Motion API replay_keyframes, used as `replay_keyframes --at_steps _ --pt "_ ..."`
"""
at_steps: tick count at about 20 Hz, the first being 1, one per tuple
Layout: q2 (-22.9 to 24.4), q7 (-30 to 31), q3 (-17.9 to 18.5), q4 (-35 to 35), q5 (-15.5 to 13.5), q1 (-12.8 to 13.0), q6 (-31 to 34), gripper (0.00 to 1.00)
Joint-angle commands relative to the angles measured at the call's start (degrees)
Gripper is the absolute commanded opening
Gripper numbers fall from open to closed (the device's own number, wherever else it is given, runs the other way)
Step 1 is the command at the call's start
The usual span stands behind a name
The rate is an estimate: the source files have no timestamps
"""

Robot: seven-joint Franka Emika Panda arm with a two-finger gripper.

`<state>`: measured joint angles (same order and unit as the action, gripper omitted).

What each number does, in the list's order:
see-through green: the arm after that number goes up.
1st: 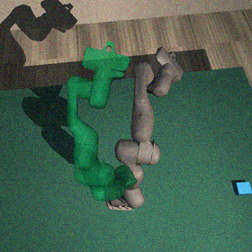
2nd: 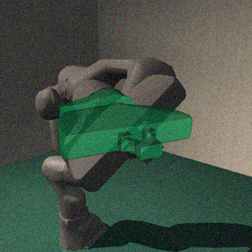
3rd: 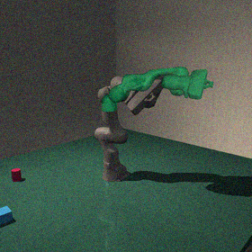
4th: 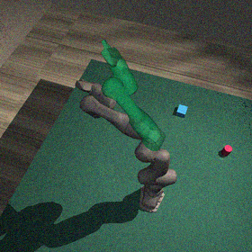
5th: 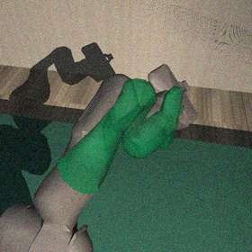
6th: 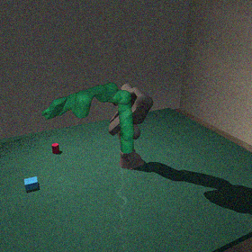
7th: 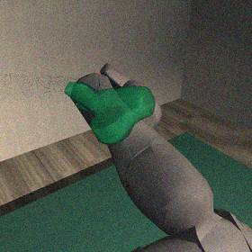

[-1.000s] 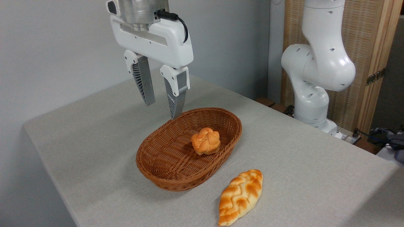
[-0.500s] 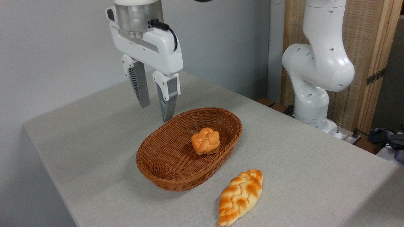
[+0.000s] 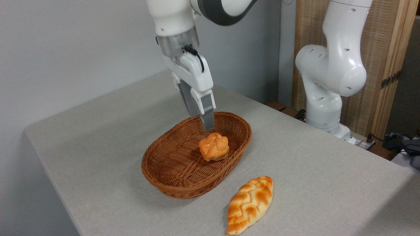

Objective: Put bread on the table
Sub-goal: 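Lower the open gripper into the basket around the orange bun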

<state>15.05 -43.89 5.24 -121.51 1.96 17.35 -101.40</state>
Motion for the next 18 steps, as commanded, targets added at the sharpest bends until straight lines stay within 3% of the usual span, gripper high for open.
replay_keyframes --at_steps 1,6,11,18 --pt "0.86 -7.77 0.65 -3.73 1.82 0.50 -1.61 1.00" --pt "0.25 -8.40 0.91 -5.49 2.08 0.41 -2.57 1.00" --pt "-0.10 -8.40 0.91 -8.91 3.32 0.67 -8.72 1.00" --pt "-0.63 -8.49 0.74 -13.92 3.58 0.85 -12.15 1.00"
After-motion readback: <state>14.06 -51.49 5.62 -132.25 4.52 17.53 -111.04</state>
